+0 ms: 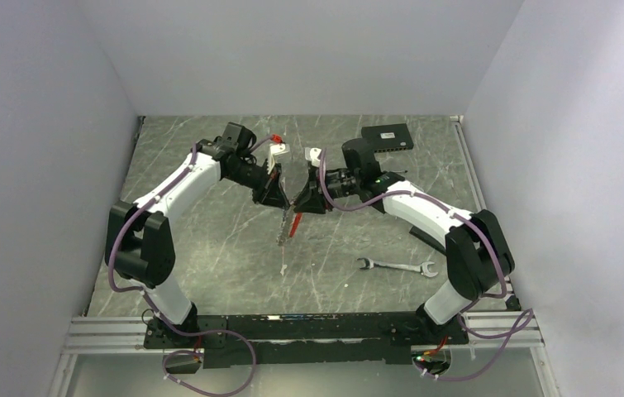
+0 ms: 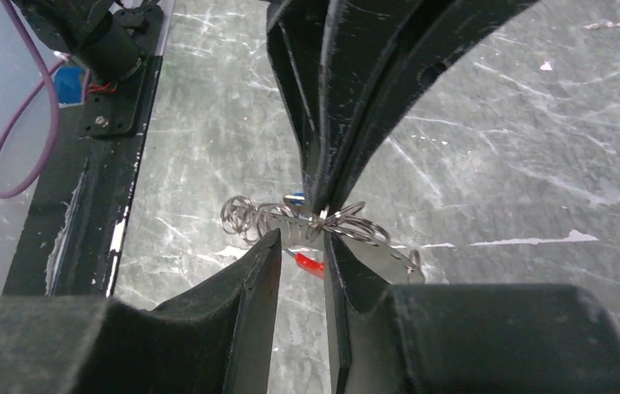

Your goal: Remove the keys from the keyring

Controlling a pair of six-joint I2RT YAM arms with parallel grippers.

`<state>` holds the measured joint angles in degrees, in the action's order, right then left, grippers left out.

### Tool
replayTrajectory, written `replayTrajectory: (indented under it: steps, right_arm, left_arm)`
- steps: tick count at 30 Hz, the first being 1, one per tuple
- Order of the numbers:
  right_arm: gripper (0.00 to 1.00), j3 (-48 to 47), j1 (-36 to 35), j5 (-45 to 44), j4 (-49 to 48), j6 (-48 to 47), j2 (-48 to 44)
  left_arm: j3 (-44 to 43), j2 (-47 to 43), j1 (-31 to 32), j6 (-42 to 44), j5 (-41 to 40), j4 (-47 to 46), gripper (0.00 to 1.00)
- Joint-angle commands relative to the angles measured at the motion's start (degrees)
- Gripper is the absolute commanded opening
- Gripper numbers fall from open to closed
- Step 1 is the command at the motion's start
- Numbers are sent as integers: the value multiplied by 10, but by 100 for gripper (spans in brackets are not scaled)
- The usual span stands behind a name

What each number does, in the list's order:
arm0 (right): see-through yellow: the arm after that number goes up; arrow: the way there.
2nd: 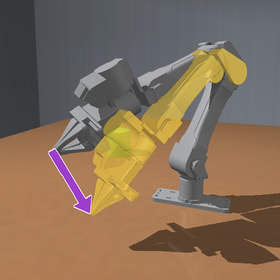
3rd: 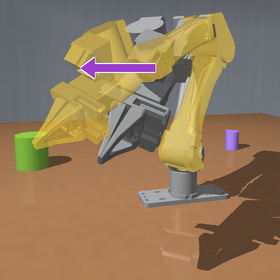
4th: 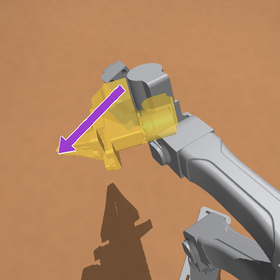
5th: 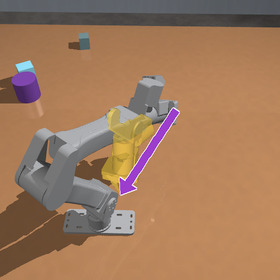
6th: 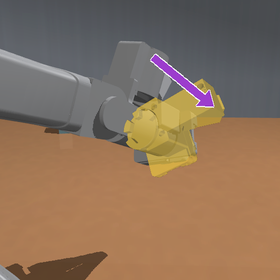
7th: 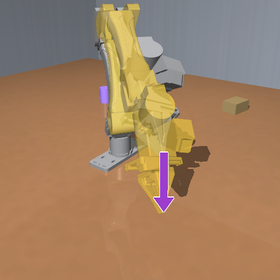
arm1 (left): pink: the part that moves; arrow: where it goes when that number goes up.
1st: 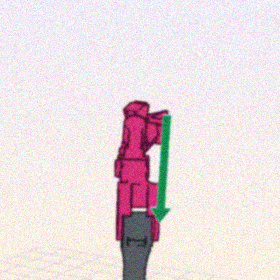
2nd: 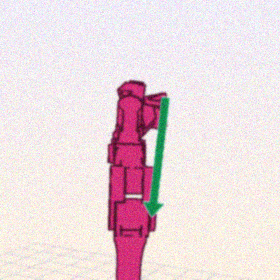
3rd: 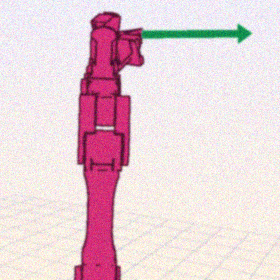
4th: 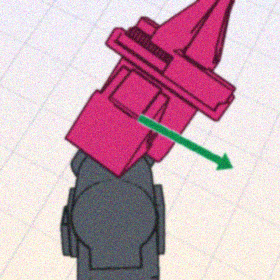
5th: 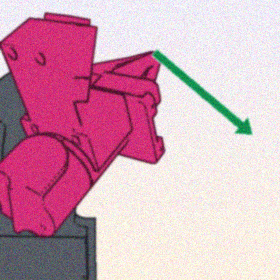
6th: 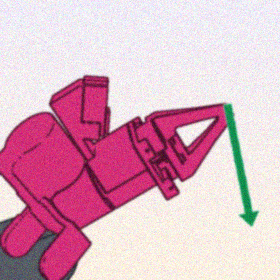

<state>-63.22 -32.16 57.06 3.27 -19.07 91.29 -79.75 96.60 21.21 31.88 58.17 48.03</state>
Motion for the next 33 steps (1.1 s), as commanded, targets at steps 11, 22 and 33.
replayTrajectory:
  steps: [11, 22, 33]
  right_arm:
    - [22, -42, -17, -19, -18, -10, 32]
    - [0, -42, -23, -28, -30, -1, 37]
    - [0, -10, 8, 19, -171, 129, 31]
  left_arm:
    - [-17, 2, 8, -8, 32, -13, 0]
    - [-34, 28, 3, -24, 54, -2, 0]
    - [8, 3, -40, -59, 131, -76, 16]
